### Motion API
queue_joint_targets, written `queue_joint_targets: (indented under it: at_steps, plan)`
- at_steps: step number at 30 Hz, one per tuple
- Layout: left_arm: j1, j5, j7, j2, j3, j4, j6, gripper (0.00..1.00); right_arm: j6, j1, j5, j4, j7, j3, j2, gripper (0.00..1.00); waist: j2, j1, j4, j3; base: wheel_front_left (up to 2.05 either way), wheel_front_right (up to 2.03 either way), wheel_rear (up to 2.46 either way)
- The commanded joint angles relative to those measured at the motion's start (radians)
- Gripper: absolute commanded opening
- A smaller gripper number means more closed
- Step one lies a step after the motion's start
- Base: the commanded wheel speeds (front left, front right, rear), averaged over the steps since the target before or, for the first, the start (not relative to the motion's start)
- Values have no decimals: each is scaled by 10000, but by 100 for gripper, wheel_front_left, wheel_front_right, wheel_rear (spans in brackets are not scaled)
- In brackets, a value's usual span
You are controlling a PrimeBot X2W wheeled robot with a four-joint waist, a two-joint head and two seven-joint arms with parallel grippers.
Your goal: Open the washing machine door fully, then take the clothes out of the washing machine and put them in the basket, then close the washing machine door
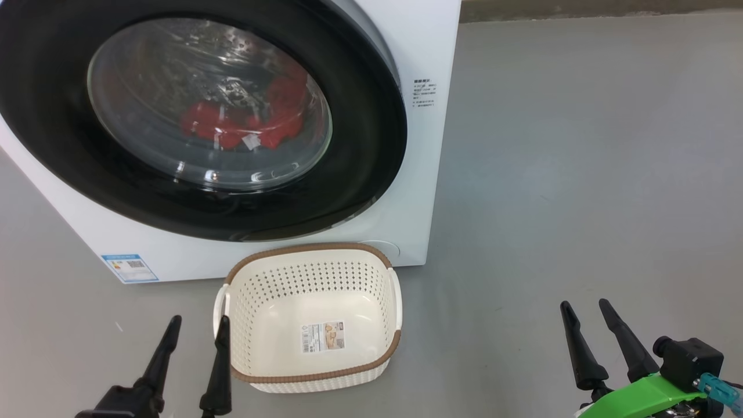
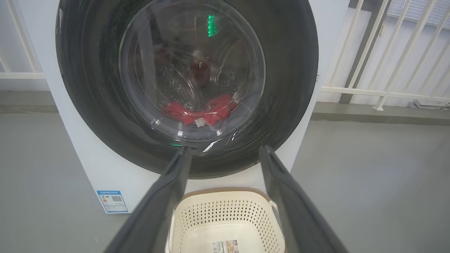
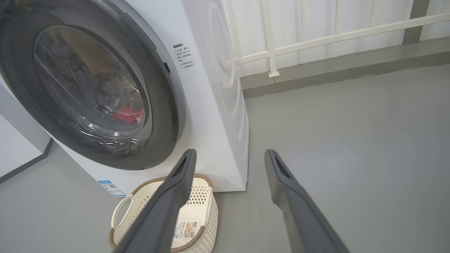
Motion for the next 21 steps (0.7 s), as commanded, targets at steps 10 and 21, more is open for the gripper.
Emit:
queue_joint_targets:
  at_steps: [10,21]
  plan:
    - [-19,977,-387,152,291,-272,19,100,6,109,-1143,-357,-414,204,-200,100,-1,-1,40,91,0,0,0]
    - [20,628,-387,151,367,-129,-81,100,6,227,-1027,-413,-414,22,-78,100,-1,-1,83,57,0,0,0]
